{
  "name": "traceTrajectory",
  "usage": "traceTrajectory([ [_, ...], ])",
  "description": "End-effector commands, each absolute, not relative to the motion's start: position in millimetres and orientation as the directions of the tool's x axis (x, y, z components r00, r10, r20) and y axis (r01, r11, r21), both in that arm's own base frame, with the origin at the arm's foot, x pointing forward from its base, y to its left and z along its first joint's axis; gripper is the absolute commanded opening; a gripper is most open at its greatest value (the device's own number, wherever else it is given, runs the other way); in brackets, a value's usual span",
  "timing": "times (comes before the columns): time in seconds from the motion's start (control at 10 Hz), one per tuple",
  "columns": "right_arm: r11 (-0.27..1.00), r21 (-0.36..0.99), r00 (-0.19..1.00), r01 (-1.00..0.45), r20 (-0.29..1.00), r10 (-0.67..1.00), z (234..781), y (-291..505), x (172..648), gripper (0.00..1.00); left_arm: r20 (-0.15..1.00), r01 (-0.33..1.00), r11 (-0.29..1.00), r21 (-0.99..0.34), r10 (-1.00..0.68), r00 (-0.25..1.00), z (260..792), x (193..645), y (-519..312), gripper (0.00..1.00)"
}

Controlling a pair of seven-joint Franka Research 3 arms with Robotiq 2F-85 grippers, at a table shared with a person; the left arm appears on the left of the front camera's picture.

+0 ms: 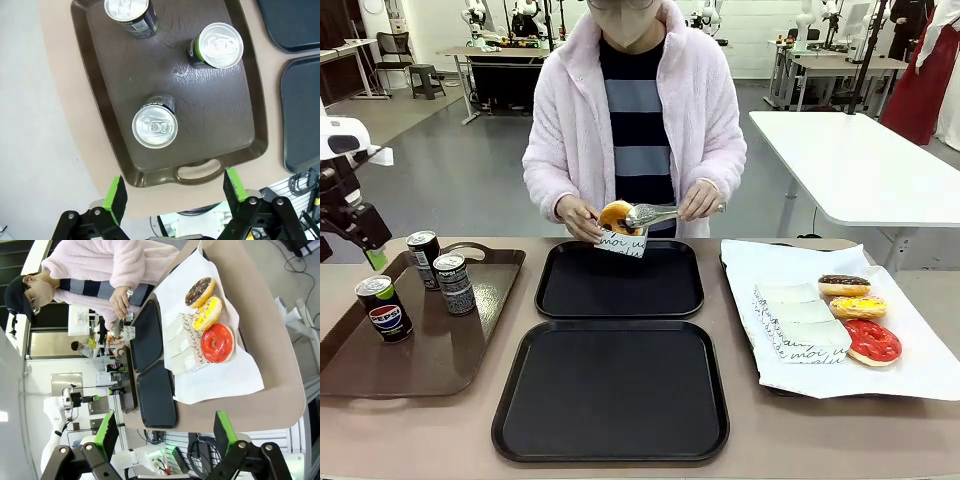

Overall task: Set up donuts and drinks on trays.
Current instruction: Pick up one Pepsi coke and place it on the Flat Tray.

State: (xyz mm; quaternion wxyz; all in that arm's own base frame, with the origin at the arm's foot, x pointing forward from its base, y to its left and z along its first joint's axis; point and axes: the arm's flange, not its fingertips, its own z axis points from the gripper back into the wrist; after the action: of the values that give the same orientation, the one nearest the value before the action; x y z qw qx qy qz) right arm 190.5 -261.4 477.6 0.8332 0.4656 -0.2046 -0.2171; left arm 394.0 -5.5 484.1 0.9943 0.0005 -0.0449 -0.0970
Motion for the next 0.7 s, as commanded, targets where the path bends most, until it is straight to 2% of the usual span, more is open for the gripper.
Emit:
traceTrajectory([
  [0.0,0.469,0.867,0.826,0.167,0.137,-0.547,476,-263,188,1.0,0.078,0.145,0.988,0.057,-0.149,0.986,458,406,-13,1.0],
  [0.6,0.469,0.867,0.826,0.167,0.137,-0.547,476,-263,188,1.0,0.036,0.033,0.999,0.041,-0.034,0.999,415,429,-5,1.0],
])
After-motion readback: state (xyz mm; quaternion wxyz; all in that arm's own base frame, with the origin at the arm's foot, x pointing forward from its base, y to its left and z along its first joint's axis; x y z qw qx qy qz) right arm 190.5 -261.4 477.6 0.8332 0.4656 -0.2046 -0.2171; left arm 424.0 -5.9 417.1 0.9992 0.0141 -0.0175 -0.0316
